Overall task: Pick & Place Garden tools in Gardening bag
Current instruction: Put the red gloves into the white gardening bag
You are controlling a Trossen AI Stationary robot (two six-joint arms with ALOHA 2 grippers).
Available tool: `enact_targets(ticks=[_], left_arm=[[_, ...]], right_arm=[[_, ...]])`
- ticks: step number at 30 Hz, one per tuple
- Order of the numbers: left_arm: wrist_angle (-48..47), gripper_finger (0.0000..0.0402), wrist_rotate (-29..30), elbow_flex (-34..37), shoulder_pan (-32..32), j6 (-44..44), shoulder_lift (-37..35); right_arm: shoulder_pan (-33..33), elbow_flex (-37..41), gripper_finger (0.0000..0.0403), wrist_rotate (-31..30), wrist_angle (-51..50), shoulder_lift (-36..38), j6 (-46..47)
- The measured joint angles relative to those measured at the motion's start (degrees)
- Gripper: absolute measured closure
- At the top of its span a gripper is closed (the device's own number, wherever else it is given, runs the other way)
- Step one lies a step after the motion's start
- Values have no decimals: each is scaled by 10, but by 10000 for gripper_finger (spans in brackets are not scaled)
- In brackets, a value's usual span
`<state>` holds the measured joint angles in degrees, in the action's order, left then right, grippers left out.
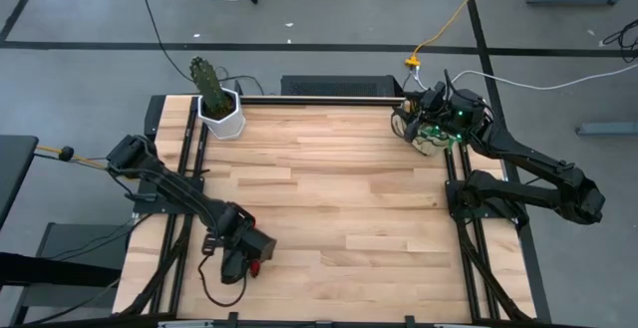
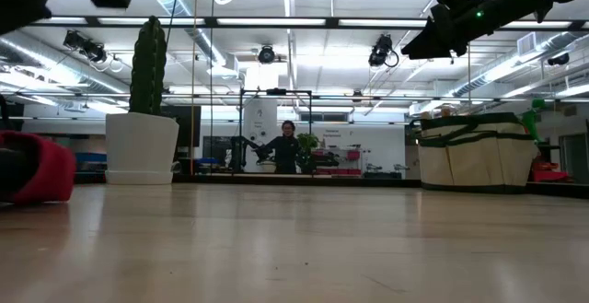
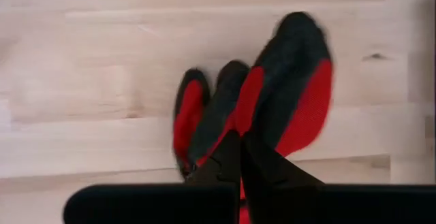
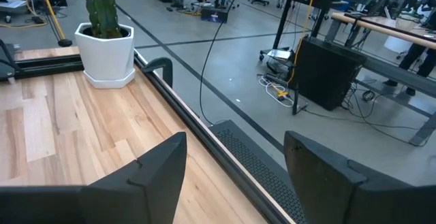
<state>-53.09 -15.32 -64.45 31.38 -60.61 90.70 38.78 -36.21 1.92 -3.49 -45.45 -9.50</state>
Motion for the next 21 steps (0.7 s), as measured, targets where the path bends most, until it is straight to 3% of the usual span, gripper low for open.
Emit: enact_targets(ticks=[13,21], left_arm=[[-71,400,1,-93,-9,33,-1],[-95,400,17,-122,-54,45,-1]], right_arm=[[0,0,156,0,0,0,0],[0,0,156,1,0,0,0]])
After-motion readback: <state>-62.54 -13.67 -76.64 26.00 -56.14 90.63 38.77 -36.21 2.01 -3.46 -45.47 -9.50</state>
